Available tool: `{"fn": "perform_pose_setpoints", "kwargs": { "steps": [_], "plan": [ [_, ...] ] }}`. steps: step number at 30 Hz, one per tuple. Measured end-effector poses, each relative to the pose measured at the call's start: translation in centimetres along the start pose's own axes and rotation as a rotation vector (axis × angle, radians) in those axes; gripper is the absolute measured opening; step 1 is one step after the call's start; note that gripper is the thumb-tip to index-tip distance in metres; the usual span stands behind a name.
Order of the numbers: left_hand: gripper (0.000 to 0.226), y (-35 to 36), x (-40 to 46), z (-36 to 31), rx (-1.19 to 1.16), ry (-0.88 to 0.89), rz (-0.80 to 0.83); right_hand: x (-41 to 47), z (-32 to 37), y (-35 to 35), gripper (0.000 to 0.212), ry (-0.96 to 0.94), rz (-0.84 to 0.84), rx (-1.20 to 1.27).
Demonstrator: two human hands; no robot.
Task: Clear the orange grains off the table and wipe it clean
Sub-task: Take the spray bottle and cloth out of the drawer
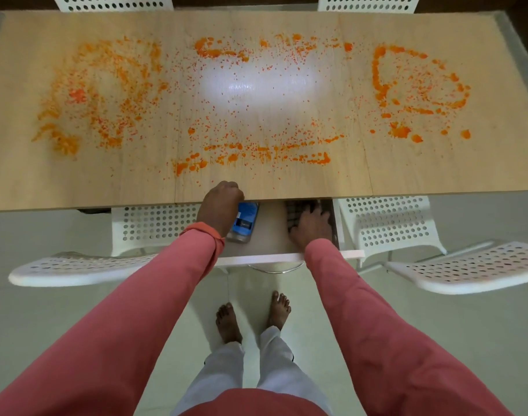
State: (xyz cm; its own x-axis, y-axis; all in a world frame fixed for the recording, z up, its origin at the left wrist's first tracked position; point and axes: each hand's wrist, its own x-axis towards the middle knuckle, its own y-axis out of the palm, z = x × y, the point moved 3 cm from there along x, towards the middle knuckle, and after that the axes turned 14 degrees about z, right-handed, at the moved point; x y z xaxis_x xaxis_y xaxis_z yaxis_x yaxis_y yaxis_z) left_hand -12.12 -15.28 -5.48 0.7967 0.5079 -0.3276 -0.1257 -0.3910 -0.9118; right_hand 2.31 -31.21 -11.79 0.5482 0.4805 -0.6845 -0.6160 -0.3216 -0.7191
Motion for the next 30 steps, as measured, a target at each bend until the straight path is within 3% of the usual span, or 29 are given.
{"fn": "perform_pose_setpoints", "kwargs": {
  "steps": [4, 8, 10, 13, 16, 19, 23, 30],
  "plan": [
    [0.024, 0.0, 0.3, 0.0, -0.008, -0.001, 0.012, 1.3, 0.2, 1.5, 0.082, 0.075, 0.117, -0.024],
    [0.023, 0.1, 0.2, 0.1, -0.020, -0.002, -0.002, 0.9, 0.6, 2.0, 0.073, 0.044, 0.056, 0.032],
    [0.021, 0.1, 0.1, 0.1, -0.023, -0.005, -0.014, 0.8, -0.1, 2.3, 0.069, 0.102, 0.031, 0.212],
    [0.022, 0.0, 0.1, 0.1, -0.027, 0.003, -0.012, 0.2, -1.4, 2.8, 0.070, 0.244, 0.047, 0.747],
    [0.021, -0.1, 0.0, 0.1, -0.022, 0.003, -0.022, -0.8, -2.0, 3.2, 0.045, 0.282, 0.105, 0.971],
    [0.019, -0.1, 0.0, 0.1, -0.012, -0.010, -0.020, -2.0, -2.0, 3.3, 0.029, 0.248, 0.094, 0.956],
    [0.016, -0.3, 0.0, -0.1, -0.018, -0.015, -0.013, -4.3, -2.3, 1.5, 0.031, 0.136, 0.057, 0.958],
    [0.016, -0.6, -0.3, -0.4, -0.028, -0.015, -0.016, -7.1, -3.7, -4.9, 0.033, -0.234, 0.084, 1.346]
  ]
}}
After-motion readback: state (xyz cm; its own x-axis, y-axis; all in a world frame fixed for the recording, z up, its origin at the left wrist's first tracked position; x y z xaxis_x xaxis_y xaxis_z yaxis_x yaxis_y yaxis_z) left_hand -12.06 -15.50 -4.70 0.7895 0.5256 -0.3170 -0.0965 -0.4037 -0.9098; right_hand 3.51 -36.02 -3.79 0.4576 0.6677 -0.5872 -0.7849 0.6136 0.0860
